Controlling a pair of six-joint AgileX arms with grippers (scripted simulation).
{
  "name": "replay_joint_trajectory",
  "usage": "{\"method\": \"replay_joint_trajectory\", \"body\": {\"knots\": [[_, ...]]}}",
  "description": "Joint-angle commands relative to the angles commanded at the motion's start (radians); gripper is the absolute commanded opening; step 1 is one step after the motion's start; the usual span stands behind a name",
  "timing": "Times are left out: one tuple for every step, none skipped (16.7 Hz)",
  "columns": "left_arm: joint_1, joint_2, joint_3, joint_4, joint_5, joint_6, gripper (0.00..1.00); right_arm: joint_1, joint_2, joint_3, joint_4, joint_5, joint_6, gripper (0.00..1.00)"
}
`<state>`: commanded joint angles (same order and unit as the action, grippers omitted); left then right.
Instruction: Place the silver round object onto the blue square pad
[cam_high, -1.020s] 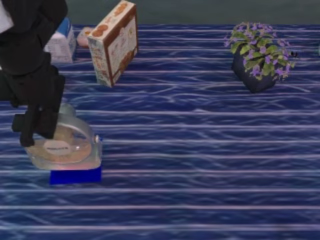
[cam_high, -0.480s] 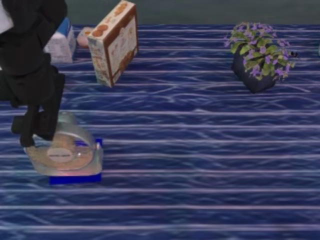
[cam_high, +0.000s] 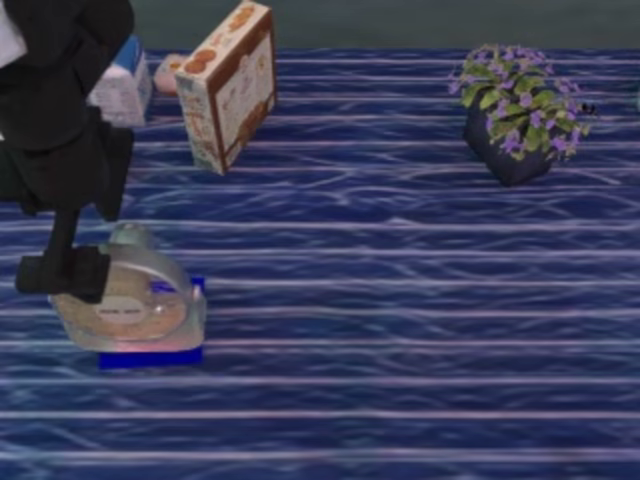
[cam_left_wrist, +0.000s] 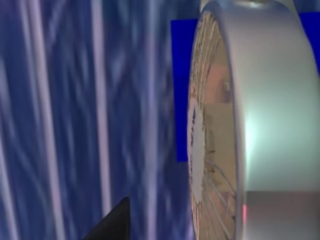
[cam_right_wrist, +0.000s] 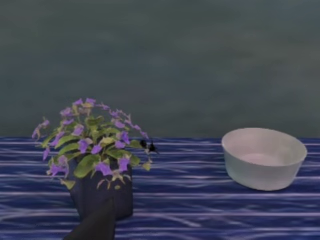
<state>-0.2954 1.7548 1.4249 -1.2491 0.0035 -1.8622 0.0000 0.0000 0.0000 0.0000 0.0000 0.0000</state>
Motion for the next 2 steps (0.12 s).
{"method": "replay_joint_trajectory", "body": {"knots": [[0.0, 0.0, 0.0, 0.0, 0.0, 0.0, 1.0, 0.0, 0.0, 0.0, 0.0, 0.0, 0.0, 1.0], [0.0, 0.0, 0.0, 0.0, 0.0, 0.0, 1.0, 0.0, 0.0, 0.0, 0.0, 0.0, 0.0, 1.0]]}}
